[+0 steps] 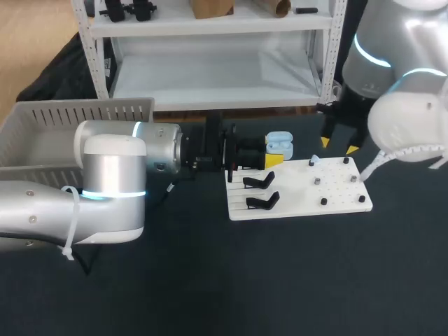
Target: Pick up each earbud case from the left stands, insert the matching earbuds, close the lid, and place the case in the box.
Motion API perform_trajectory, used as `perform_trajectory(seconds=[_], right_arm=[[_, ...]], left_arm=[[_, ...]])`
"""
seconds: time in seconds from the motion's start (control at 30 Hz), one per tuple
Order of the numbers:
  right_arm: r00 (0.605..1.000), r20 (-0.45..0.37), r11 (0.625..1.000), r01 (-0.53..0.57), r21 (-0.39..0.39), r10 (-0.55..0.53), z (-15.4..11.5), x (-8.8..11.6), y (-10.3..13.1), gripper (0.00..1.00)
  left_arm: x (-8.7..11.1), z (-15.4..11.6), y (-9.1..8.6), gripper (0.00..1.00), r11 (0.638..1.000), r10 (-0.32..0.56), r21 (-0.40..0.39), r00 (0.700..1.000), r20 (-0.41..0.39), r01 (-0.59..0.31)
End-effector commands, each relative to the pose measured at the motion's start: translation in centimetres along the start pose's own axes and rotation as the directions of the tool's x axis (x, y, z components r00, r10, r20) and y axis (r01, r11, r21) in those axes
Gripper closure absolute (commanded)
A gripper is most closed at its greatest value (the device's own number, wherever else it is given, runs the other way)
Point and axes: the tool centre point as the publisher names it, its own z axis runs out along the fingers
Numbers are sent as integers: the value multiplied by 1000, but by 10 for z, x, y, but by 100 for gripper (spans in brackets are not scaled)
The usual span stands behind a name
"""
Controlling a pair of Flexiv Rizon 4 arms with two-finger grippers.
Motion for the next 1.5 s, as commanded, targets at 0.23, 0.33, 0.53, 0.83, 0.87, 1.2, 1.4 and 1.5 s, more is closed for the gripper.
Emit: perform_trajectory(seconds=[0.23,0.33,0.53,0.83,0.87,1.2,1.4,1.5], right_arm=[[998,-40,995,35,-92,-39,13,9,6,46],[997,-36,992,58,-113,-63,14,12,10,51],[995,-12,987,96,-130,-99,22,13,18,53],[994,20,986,109,-128,-107,40,10,23,51],[994,22,986,109,-129,-107,42,9,24,51],[993,52,981,115,-155,-108,54,6,26,68],[994,54,982,102,-159,-95,56,2,25,66],[994,54,982,99,-158,-91,57,1,24,66]], left_arm=[[1,0,0,100,1000,2,0,1000,3,-2],[1,0,0,100,1000,2,0,1000,3,-2],[1,0,0,100,1000,2,0,1000,3,-2],[1,0,0,100,1000,2,0,1000,3,-2],[1,0,0,100,1000,2,0,1000,3,-2],[1,0,0,100,1000,2,0,1000,3,-2],[1,0,0,100,1000,2,0,1000,3,-2],[1,0,0,100,1000,2,0,1000,3,-2]])
